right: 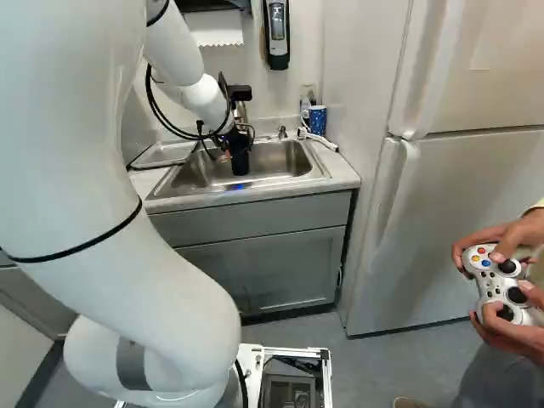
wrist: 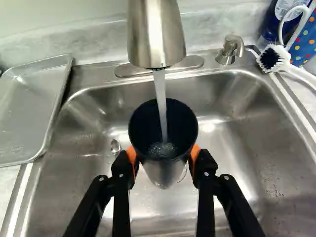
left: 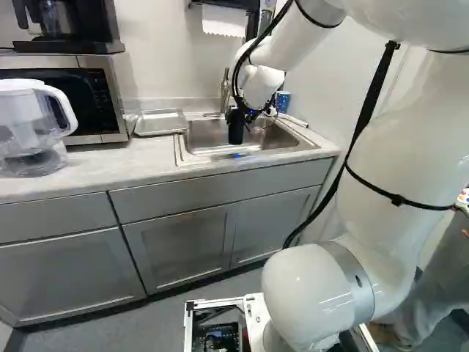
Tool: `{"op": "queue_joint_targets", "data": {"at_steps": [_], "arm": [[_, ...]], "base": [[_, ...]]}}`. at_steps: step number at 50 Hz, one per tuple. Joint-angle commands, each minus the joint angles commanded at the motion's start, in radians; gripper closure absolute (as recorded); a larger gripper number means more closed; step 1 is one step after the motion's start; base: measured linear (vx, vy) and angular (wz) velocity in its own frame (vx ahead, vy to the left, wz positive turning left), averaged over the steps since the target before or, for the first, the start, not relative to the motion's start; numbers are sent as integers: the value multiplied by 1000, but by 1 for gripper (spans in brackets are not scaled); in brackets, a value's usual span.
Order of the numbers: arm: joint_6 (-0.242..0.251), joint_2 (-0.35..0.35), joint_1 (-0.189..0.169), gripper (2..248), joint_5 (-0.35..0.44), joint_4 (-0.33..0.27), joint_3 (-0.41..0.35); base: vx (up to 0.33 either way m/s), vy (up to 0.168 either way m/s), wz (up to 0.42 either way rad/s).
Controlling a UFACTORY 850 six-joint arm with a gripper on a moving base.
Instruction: Rinse the cup and place it in the tray
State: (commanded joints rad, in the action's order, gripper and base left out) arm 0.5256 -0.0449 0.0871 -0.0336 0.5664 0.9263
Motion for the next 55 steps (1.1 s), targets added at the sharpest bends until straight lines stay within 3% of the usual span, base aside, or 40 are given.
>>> {"op": "queue_joint_targets", "data": {"at_steps": [55], "arm": [[0, 0, 0, 129, 0, 0, 0]], "base": [[0, 0, 0]]}}
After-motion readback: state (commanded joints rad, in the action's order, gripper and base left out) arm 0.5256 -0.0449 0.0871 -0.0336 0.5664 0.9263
